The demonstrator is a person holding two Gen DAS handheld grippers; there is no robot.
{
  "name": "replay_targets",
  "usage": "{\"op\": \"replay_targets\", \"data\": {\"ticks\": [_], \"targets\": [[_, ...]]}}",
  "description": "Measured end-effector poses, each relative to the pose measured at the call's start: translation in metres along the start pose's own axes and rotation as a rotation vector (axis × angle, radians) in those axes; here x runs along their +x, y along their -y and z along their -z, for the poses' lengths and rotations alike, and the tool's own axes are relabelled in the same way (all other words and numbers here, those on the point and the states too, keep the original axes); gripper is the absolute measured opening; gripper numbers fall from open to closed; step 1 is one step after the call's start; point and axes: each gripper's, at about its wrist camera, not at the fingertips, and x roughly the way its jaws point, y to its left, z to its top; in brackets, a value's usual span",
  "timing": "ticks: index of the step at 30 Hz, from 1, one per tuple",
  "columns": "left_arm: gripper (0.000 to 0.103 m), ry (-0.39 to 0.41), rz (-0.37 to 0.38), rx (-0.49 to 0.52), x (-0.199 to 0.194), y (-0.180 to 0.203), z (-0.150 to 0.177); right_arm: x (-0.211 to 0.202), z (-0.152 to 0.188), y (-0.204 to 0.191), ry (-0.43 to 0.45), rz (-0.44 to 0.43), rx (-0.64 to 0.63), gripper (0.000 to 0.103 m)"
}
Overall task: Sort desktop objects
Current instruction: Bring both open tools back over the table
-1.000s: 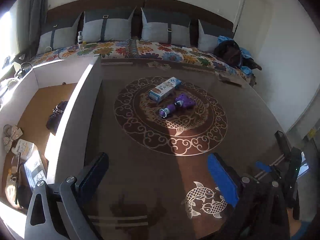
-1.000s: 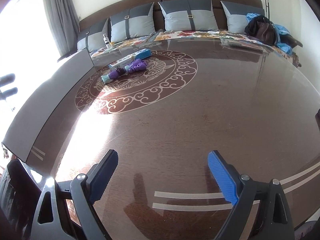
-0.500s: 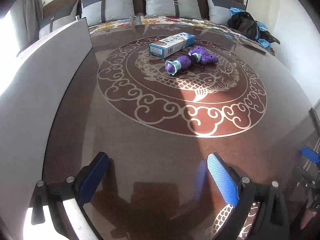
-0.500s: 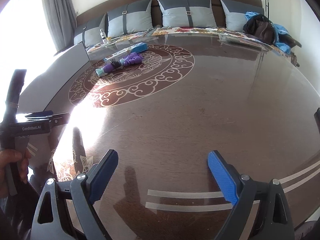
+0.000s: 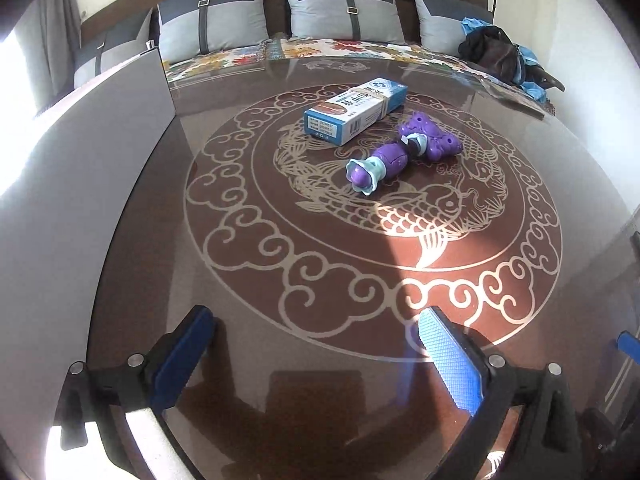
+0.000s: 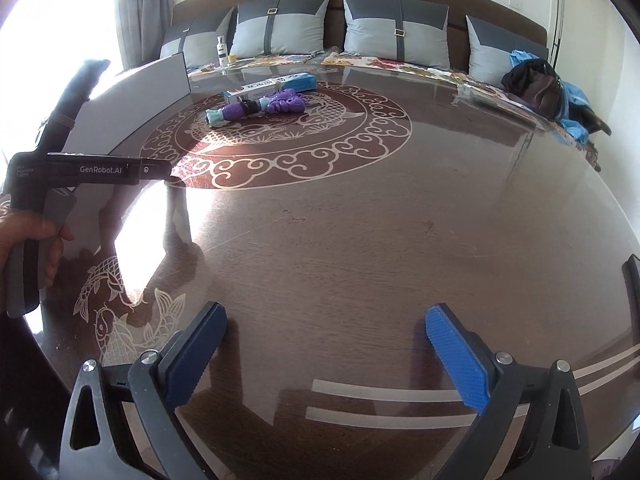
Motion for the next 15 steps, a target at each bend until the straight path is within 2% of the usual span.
{"op": "replay_targets", "data": {"ticks": [4,15], "targets": [[0.103,0.004,0.014,0.006,0.0072,-0.0069,-0.0099,0.0011,0.0,-0.0003,0.009,-0.003,-0.006,0.103],[0.103,0.004,0.016,0.008,0.0068,-0.0067,-0.0103,0.0015,0.0009,-0.0007,0.028,-0.003,-0.009,0.103]]}}
